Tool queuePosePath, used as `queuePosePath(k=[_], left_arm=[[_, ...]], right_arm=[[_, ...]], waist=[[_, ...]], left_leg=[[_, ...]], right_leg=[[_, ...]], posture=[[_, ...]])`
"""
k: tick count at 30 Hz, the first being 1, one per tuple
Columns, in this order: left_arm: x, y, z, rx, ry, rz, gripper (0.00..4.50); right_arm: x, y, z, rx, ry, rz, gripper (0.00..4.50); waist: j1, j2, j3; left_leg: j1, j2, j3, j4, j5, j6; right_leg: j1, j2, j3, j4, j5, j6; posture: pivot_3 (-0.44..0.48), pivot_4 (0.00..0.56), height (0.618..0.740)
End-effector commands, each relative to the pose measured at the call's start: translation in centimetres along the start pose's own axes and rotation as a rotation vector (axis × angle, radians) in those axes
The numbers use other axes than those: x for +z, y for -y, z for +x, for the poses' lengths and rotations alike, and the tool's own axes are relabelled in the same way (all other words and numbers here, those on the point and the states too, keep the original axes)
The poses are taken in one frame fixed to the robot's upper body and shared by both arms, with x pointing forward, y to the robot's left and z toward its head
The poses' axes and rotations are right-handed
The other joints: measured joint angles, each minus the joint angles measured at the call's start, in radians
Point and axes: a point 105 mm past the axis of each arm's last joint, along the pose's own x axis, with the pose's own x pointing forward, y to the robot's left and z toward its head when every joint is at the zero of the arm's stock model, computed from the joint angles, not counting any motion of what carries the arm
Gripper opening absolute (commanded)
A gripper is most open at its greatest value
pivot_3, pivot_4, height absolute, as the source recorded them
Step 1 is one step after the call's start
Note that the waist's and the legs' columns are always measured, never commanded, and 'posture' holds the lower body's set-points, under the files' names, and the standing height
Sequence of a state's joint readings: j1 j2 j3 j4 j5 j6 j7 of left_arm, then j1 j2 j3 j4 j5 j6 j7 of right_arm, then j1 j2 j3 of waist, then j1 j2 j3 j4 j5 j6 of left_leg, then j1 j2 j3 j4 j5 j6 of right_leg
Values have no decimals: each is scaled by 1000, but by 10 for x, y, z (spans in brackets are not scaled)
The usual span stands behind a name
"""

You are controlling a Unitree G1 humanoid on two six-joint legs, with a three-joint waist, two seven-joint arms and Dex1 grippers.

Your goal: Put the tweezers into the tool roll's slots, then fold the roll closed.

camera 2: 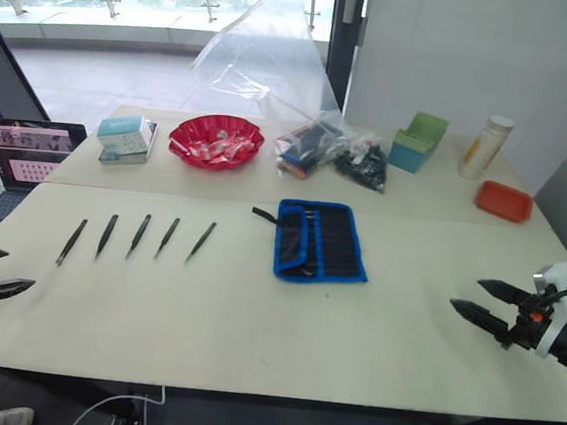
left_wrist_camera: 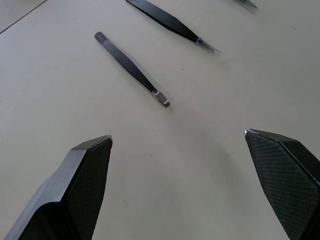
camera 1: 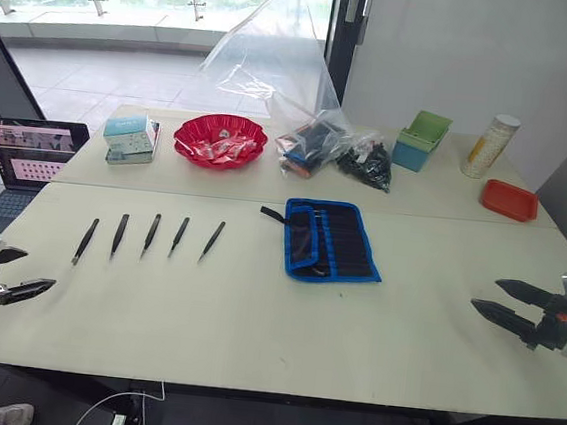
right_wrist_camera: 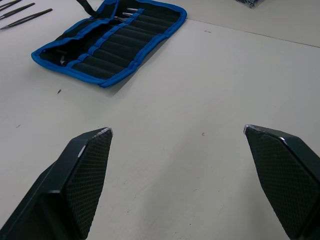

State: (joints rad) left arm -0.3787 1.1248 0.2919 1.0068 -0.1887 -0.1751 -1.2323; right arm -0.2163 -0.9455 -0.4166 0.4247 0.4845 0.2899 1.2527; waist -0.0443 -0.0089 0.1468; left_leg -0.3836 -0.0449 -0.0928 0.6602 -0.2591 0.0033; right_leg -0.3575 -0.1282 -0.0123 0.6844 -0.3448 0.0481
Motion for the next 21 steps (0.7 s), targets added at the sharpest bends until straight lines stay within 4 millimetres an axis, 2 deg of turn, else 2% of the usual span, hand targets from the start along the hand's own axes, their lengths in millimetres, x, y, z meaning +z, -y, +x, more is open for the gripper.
queuePosePath(k=[1, 4, 9, 10, 12, 14, 18, 21], left_arm=[[27, 2, 4, -70, 94, -47, 4500], [72, 24, 16, -261, 252, -117, 4500], [116, 70, 28, -457, 352, -18, 4500], [122, 79, 33, -469, 367, 40, 4500], [140, 112, 47, -554, 416, 97, 4500], [149, 131, 53, -608, 444, 108, 4500], [164, 153, 62, -630, 473, 139, 4500], [167, 170, 63, -661, 474, 183, 4500]], right_arm=[[13, -4, -1, -12, 58, 27, 4457], [18, -20, 8, -5, 122, 151, 4457], [38, -52, 26, 29, 212, 245, 4457], [42, -60, 32, 33, 224, 261, 4457], [60, -84, 55, 67, 311, 321, 4457], [68, -96, 73, 35, 357, 404, 4457], [66, -115, 115, -91, 327, 480, 4457], [70, -139, 138, 22, 317, 591, 4457]], waist=[[3, 0, 0], [12, -1, 0], [5, -1, 0], [4, -1, 0], [3, -1, 0], [-1, -1, 0], [-1, -1, 0], [-1, -1, 0]], left_leg=[[0, 0, 0, 0, 0, 0], [-2, 1, -3, 2, 0, -1], [-5, 2, -6, 4, 1, -1], [-5, 3, -6, 4, 1, -1], [-5, 4, -5, 4, 0, -1], [-4, 5, -5, 4, 1, -1], [-5, 6, -6, 3, 2, -3], [-5, 4, -6, 3, 5, -8]], right_leg=[[0, 0, 0, 0, 0, 0], [1, 1, -2, 2, 0, 0], [2, 1, 0, 3, 0, 0], [2, 1, 0, 3, 0, 0], [2, 3, 0, 2, 0, 0], [3, 4, 1, 1, 0, 0], [2, 7, 4, 2, 0, 0], [1, 6, 6, 1, 0, 0]], posture=[[0, 150, 740], [0, 150, 740], [0, 150, 740], [0, 150, 740], [0, 150, 740], [0, 150, 740], [0, 150, 740], [0, 150, 740]])
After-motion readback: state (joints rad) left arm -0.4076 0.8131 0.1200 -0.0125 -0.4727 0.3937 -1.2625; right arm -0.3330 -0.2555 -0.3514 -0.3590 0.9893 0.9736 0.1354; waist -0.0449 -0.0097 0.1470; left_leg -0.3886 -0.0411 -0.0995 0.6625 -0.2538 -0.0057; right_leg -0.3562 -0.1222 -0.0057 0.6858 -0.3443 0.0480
